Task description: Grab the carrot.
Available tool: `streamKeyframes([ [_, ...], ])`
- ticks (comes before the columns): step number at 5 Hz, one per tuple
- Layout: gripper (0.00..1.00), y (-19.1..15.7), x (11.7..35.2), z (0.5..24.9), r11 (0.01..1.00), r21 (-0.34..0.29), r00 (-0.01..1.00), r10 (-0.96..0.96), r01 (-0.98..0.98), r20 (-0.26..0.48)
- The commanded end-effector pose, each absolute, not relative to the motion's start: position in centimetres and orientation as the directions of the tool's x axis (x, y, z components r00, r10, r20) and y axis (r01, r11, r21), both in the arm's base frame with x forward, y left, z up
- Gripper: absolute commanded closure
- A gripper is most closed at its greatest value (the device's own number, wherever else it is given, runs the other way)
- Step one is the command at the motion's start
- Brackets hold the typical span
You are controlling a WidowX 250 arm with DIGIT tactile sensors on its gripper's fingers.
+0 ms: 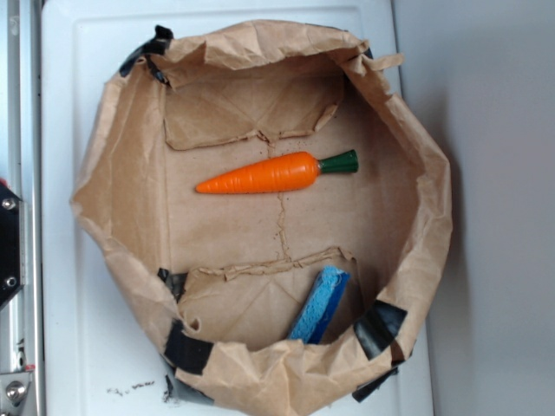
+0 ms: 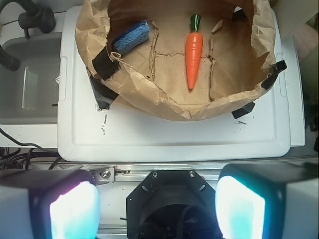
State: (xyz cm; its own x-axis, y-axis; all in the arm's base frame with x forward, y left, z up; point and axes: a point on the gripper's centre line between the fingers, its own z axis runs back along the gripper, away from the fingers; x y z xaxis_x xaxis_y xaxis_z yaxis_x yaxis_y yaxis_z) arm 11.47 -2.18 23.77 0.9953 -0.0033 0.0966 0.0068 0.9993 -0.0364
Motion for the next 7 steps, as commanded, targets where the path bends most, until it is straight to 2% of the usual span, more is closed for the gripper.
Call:
streamKeyframes([
  [1,0.00,-2.2,11.5,23.8,0.999,-0.036,0.995,-0.003,0.007,0.097],
  [3,0.00,-1.0,15.5,23.1,1.000,-0.008,0.989,-0.007,0.008,0.149],
  [6,0.00,-1.0,15.5,23.1,1.000,-0.008,0.989,-0.007,0.008,0.149],
  [7,0.00,-0.5,19.3,21.7,0.999,0.005,0.983,0.034,-0.035,0.178],
])
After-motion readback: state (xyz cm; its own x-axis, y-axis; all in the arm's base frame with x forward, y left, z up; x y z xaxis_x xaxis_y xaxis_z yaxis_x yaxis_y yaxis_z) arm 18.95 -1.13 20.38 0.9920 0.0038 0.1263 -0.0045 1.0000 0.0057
